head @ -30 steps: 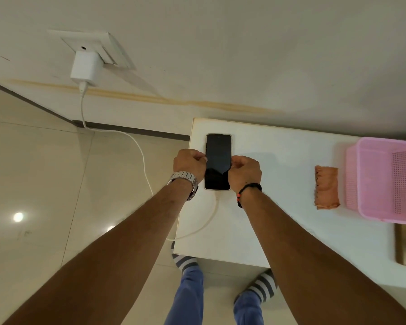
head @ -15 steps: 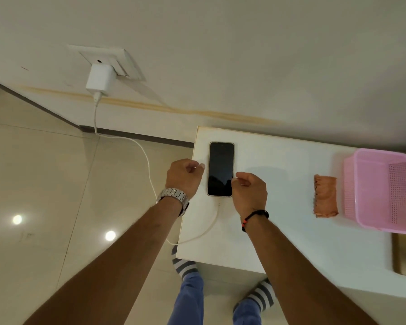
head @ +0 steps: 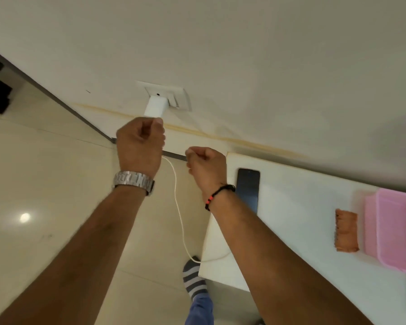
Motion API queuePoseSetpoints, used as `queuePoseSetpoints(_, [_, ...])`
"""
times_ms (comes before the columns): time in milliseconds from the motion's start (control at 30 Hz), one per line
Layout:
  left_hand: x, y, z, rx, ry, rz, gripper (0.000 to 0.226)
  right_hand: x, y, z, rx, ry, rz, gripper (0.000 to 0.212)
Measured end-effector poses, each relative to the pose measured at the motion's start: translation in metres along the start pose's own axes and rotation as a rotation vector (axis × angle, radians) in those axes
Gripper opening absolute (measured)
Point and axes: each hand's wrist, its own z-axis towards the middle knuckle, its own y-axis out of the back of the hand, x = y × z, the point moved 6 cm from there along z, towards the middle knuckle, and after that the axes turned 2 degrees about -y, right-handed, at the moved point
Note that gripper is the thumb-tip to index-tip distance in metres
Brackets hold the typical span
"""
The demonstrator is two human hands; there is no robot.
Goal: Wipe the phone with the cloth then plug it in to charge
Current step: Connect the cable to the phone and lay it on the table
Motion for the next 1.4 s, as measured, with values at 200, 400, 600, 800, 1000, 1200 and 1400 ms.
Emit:
queuePoseSetpoints(200, [0.005, 0.023, 0.061, -0.005, 0.065, 0.140, 0.015, 0.031, -0.064, 0.011, 0.125, -0.086, 0.000, 0.016])
queuePoseSetpoints(400, [0.051, -0.010, 0.075, 0.335, 0.751, -0.279, 0.035, 0.033, -0.089, 0.021, 0.108, -0.169, -0.018, 0.016])
queuePoseSetpoints(600, [0.057, -0.024, 0.085, 0.486, 0.730, -0.349, 0.049, 0.031, -0.099, 0.023, 0.105, -0.197, -0.056, 0.019])
queuePoseSetpoints(800, [0.052, -0.028, 0.092, 0.535, 0.674, -0.359, 0.044, 0.031, -0.107, 0.029, 0.094, -0.161, -0.054, 0.035])
queuePoseSetpoints(1000, [0.054, -0.028, 0.092, 0.532, 0.645, -0.373, 0.050, 0.033, -0.108, 0.039, 0.075, -0.169, -0.053, 0.009])
queuePoseSetpoints(1200, [0.053, -0.027, 0.091, 0.545, 0.625, -0.361, 0.050, 0.035, -0.108, 0.037, 0.075, -0.135, -0.077, 0.020])
queuePoseSetpoints(1400, [0.048, -0.029, 0.089, 0.505, 0.631, -0.331, 0.055, 0.046, -0.084, 0.044, 0.066, -0.123, -0.110, 0.011])
